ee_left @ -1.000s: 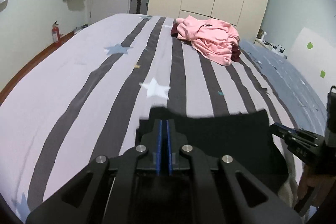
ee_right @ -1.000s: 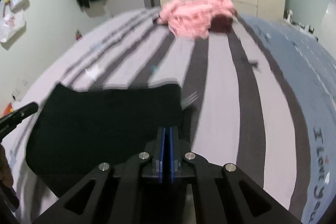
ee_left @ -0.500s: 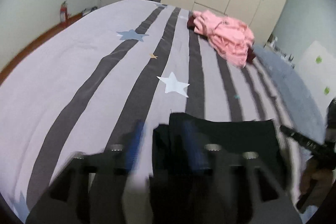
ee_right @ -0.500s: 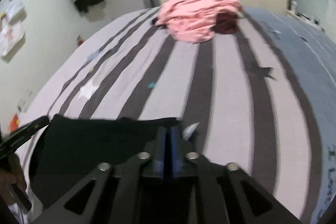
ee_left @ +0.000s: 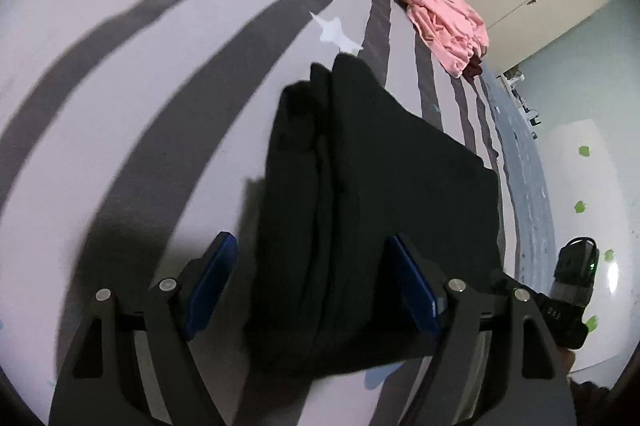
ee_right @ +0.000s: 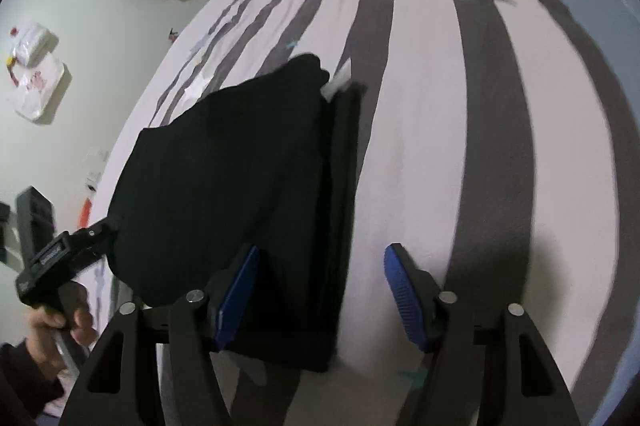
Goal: Fold clothes
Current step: 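Grasp the folded sweatshirt with both grippers and lift it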
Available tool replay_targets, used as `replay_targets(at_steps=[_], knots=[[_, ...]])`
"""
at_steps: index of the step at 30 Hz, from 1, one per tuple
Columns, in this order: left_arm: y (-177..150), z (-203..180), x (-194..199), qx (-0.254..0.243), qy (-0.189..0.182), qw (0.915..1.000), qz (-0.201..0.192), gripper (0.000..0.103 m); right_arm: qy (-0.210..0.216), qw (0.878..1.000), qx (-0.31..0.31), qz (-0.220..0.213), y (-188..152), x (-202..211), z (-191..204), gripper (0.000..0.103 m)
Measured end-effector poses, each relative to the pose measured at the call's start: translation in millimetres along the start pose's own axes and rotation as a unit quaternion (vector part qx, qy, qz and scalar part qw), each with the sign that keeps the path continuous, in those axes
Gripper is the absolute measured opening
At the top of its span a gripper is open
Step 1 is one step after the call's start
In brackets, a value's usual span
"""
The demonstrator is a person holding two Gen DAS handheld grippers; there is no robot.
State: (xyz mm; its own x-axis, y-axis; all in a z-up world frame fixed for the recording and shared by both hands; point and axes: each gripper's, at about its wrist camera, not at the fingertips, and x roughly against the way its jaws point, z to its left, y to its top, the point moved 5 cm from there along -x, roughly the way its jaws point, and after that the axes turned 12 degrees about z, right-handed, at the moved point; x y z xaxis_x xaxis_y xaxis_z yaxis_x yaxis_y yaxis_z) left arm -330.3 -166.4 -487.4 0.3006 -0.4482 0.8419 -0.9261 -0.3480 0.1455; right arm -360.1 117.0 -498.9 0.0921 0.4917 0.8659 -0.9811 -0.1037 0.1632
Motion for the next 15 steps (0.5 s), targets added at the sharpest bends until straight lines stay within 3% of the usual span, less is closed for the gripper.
replay_targets(at_steps=[7,10,13,15], knots=[[10.3,-19.6,-22.5,-0.032,-0.003,0.9992,0.022,0.076,0.089,0.995,-0.026,0.022,14.4,-12.0,11.0,0.074],[10.1,-21.2,-22.5,-0.037,-0.004,0.9990,0.024,0.075,0.097,0.995,-0.019,0.030,21.2,-24.4,15.7,0.074],[9.5,-24.1,-24.7,-0.055,0.010,0.9982,0.024,0.066,0.127,0.991,-0.041,0.023,29.9,-28.7,9.0,0.074],[9.4,-26.3,-23.1,-0.060,0.008,0.9980,0.015,0.054,0.113,0.993,-0.028,0.021,29.2,-31.5,14.1,0.074]])
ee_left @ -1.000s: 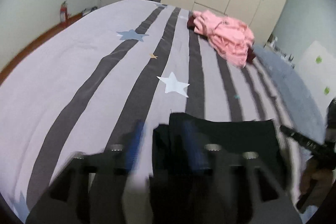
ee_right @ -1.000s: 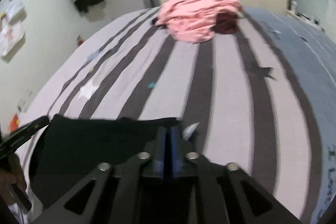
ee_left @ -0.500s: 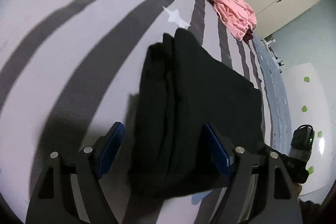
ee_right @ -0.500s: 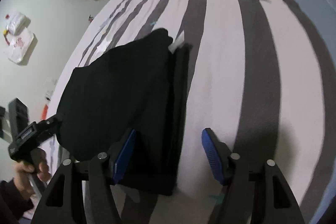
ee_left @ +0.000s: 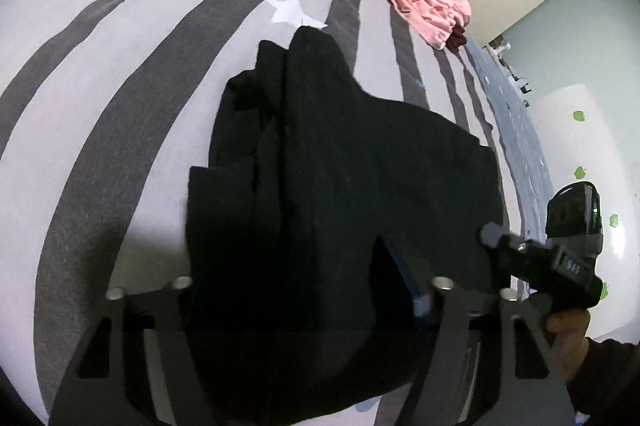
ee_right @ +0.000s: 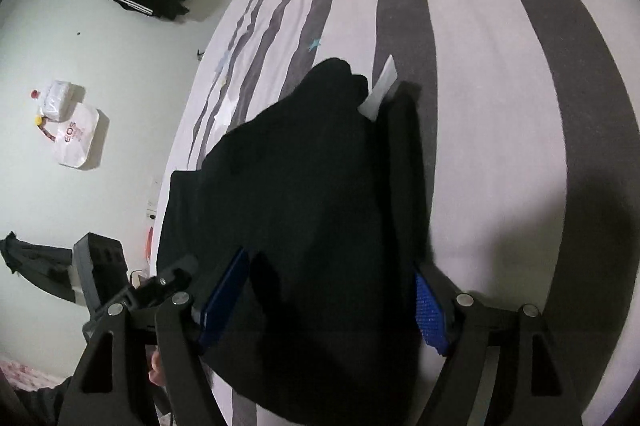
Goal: Fold clothes
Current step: 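Grasp the folded sweatshirt with both grippers and lift it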
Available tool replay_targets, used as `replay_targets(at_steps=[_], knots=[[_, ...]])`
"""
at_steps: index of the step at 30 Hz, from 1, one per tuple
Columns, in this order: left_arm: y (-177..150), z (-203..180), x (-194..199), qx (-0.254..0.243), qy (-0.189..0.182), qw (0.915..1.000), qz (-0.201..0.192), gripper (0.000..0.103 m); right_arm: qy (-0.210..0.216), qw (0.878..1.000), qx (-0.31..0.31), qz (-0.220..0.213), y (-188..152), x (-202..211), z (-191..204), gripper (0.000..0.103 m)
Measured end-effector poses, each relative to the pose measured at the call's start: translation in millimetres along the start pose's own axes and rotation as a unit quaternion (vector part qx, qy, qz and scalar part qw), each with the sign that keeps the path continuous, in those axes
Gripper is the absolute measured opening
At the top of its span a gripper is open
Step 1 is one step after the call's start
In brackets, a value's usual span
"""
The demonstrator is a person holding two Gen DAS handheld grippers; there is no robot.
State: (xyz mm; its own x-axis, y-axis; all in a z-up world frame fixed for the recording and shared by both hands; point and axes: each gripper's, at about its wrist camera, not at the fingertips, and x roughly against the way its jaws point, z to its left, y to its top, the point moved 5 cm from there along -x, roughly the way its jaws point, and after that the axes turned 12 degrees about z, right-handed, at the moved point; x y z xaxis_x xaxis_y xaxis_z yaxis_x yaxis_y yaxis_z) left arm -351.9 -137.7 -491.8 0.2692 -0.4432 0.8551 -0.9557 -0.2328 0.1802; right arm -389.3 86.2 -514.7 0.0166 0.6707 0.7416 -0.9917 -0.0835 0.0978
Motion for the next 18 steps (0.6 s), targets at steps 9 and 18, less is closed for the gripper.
replay_targets(at_steps=[9,18], knots=[[19.7,-6.7,31.0,-0.036,-0.032,0.9981,-0.039,0.026,-0.067,0.997,0.033,-0.031,-7.1,10.8,36.9,0.017],[166.8,67.8,135.9,-0.109,-0.036,0.9903,-0.078,0.026,-0.085,0.988,0.040,-0.121,58.5,1.7,165.2,0.017]])
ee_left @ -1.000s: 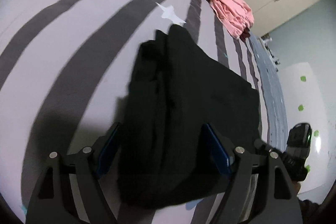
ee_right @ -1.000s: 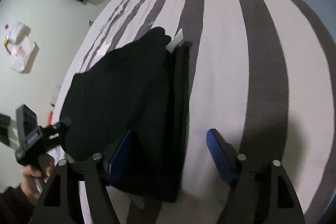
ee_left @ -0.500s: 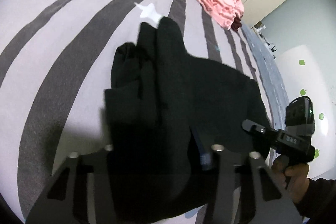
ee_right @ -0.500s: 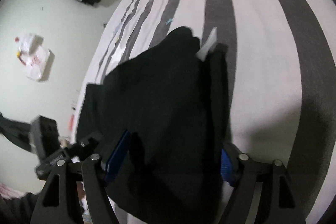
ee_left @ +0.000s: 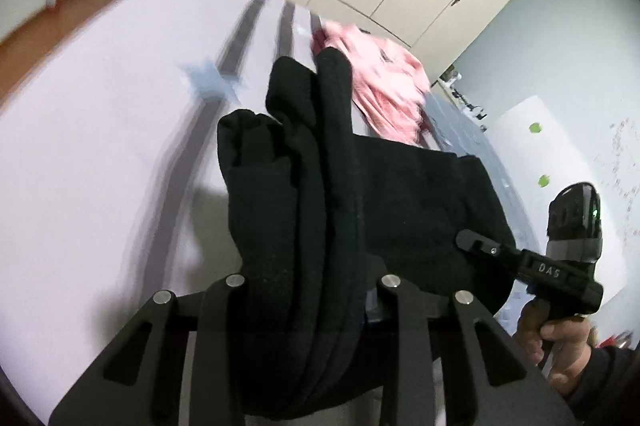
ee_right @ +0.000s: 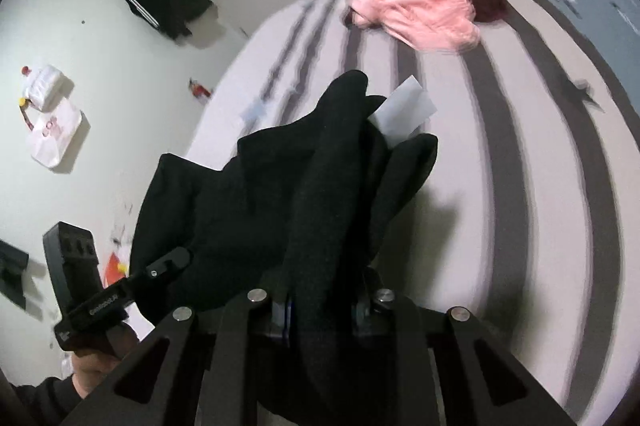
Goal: Fold clothes
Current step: 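Grasp the folded sweatshirt with both grippers and lift it, then carry the folded sweatshirt across the bed and release both grippers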
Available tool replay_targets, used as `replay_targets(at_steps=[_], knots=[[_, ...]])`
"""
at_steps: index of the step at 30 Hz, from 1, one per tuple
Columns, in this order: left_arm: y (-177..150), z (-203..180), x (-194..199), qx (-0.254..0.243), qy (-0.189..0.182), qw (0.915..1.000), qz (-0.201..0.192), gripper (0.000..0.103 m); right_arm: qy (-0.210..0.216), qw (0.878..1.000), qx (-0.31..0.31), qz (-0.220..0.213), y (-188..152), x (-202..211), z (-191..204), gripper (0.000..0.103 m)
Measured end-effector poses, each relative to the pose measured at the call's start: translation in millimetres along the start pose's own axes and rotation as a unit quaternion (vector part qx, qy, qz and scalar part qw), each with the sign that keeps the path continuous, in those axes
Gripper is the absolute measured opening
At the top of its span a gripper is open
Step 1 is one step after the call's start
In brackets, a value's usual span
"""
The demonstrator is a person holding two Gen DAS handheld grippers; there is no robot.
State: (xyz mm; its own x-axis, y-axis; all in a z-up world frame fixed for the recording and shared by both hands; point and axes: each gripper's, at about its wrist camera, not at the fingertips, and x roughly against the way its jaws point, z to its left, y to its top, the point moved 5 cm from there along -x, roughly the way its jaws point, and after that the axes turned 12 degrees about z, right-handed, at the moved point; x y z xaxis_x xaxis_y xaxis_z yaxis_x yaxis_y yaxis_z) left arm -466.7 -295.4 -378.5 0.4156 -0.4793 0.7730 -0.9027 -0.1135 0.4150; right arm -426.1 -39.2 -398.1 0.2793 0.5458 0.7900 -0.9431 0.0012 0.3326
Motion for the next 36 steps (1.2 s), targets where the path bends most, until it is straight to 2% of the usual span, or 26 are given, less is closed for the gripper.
replay_targets(at_steps=[2,6,10,12,14,16,19,20,22,23,24,25,26,28,29,31,33,36], knots=[[43.1,40.1,9.6,-0.017,0.019,0.9997,-0.004,0.026,0.010,1.000,-0.001,-0.014,21.6,-13.9,13.8,0.017],[110.9,118.2,8.9,-0.025,0.052,0.9983,0.002,0.027,0.020,0.999,0.004,-0.031,92.1,-89.9,74.2,0.017],[135.6,191.1,-20.0,-0.007,0.093,0.9951,0.031,0.027,0.011,1.000,0.010,-0.018,147.1,-167.3,106.7,0.017],[127.5,218.0,-34.5,0.008,0.093,0.9943,0.050,0.028,0.001,1.000,0.005,0.005,153.6,-203.9,110.8,0.017],[116.6,240.5,-44.8,0.028,0.082,0.9942,0.064,0.041,-0.011,1.000,-0.002,0.029,156.7,-237.7,108.4,0.018],[113.2,246.4,-43.0,0.049,0.062,0.9955,0.052,0.049,-0.028,0.999,-0.016,0.040,148.4,-254.9,97.5,0.025],[113.1,253.9,-25.0,0.092,0.042,0.9943,0.033,0.051,0.006,0.998,-0.049,0.045,143.6,-246.4,82.8,0.030],[115.3,255.6,-13.4,0.097,0.049,0.9939,0.016,0.052,0.011,0.998,-0.054,0.043,144.0,-238.3,79.8,0.032],[119.3,254.2,14.1,0.087,0.088,0.9919,-0.030,0.054,-0.001,0.999,-0.042,0.024,145.3,-217.6,72.6,0.033],[121.3,252.5,27.3,0.079,0.109,0.9895,-0.052,0.054,-0.015,0.999,-0.032,0.009,147.2,-206.2,70.3,0.033],[123.6,245.3,36.7,0.056,0.138,0.9865,-0.067,0.054,-0.048,0.999,-0.018,-0.009,150.0,-192.8,69.0,0.035],[126.5,233.2,41.5,0.023,0.152,0.9847,-0.081,0.046,-0.072,0.997,-0.002,-0.021,155.3,-185.1,69.3,0.035],[129.9,220.8,44.3,-0.010,0.165,0.9821,-0.091,0.024,-0.084,0.996,0.015,-0.036,158.8,-175.5,75.3,0.035],[134.9,193.4,27.8,-0.081,0.181,0.9774,-0.074,0.007,-0.105,0.991,0.054,-0.061,162.8,-164.4,93.7,0.035],[133.8,184.2,17.5,-0.104,0.186,0.9748,-0.068,0.006,-0.114,0.988,0.075,-0.069,163.3,-164.4,106.0,0.035],[130.6,182.0,4.2,-0.118,0.195,0.9719,-0.059,0.005,-0.135,0.980,0.116,-0.083,164.6,-171.2,129.7,0.030],[122.8,192.4,-4.4,-0.111,0.202,0.9714,-0.057,0.005,-0.157,0.974,0.136,-0.088,163.2,-194.9,144.5,0.025],[114.1,217.2,-20.0,-0.097,0.226,0.9681,-0.045,0.005,-0.181,0.969,0.147,-0.082,171.5,-233.6,151.9,0.024]])
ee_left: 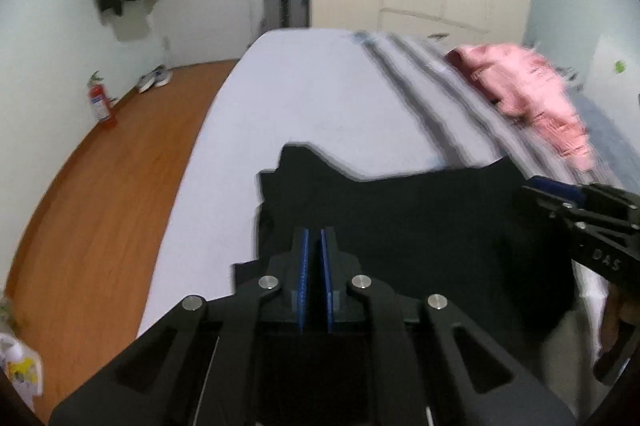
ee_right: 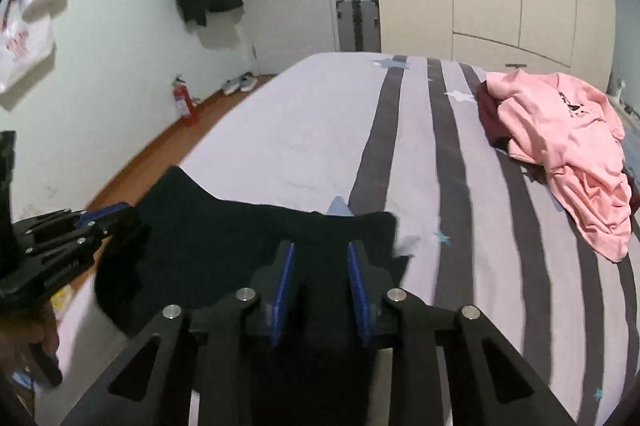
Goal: Fold clothes
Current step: 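Carry the folded sweatshirt across the bed and release both grippers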
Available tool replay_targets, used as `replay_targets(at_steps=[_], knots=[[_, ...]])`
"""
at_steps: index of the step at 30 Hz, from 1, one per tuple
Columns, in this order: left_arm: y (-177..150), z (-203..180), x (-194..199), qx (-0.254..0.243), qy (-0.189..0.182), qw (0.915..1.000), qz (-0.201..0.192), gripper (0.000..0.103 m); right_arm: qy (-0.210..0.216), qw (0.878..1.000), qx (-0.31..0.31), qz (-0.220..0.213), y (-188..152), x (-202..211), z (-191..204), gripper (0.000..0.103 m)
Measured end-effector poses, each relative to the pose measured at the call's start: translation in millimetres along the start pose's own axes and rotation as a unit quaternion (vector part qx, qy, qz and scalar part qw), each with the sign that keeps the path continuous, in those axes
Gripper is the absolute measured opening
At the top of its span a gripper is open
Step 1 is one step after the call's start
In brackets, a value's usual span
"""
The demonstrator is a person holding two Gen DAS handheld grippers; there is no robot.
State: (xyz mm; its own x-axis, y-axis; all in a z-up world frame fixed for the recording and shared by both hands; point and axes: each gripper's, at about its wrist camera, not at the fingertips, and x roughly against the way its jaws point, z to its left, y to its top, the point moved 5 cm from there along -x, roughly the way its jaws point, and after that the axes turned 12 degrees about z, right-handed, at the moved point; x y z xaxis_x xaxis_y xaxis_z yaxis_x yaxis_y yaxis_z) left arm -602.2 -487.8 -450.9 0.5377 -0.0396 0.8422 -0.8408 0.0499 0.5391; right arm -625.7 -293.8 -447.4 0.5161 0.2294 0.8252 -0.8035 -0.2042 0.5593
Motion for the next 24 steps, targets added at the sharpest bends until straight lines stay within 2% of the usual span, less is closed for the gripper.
replay_targets(at_steps=[2,4,8,9,11,14,18,19,22,24], knots=[[-10.5,10.5,-17.5,0.007,0.002,0.9999,0.016,0.005,-0.014,1.000,-0.002,0.022,-3.9,-20.6,1.1,0.024],[-8.3,10.7,-18.0,0.019,-0.007,0.9997,0.016,0.005,-0.014,0.998,-0.018,0.054,-18.8,-50.6,-9.9,0.017],[2.6,8.5,-11.6,0.031,-0.018,0.9993,0.013,0.005,-0.012,0.998,-0.022,0.051,-21.7,-55.0,-16.0,0.015],[5.7,5.3,-2.5,0.025,-0.020,0.9995,0.002,0.005,-0.012,0.998,-0.024,0.052,-18.8,-51.4,-16.9,0.015],[20.7,-7.6,11.0,0.008,-0.031,0.9991,-0.027,0.005,-0.008,0.999,-0.029,0.039,-13.4,-40.4,-15.8,0.015],[41.9,-10.3,1.3,0.006,-0.039,0.9986,-0.035,0.005,-0.010,1.000,-0.028,0.005,7.4,-25.6,-18.5,0.015],[42.0,5.0,-50.9,0.018,-0.014,0.9993,0.031,0.004,-0.013,0.998,-0.038,0.047,18.6,-57.0,-27.7,0.015],[38.3,9.2,-59.1,0.023,-0.014,0.9991,0.034,0.004,-0.019,0.998,-0.030,0.057,17.4,-66.7,-26.7,0.015],[34.0,11.8,-63.5,0.034,-0.003,0.9993,0.018,0.004,-0.048,0.998,0.026,0.042,12.0,-76.3,-13.5,0.015],[32.7,14.3,-64.4,0.047,-0.013,0.9987,0.016,0.004,-0.041,0.998,0.018,0.039,12.4,-79.9,-16.4,0.015]])
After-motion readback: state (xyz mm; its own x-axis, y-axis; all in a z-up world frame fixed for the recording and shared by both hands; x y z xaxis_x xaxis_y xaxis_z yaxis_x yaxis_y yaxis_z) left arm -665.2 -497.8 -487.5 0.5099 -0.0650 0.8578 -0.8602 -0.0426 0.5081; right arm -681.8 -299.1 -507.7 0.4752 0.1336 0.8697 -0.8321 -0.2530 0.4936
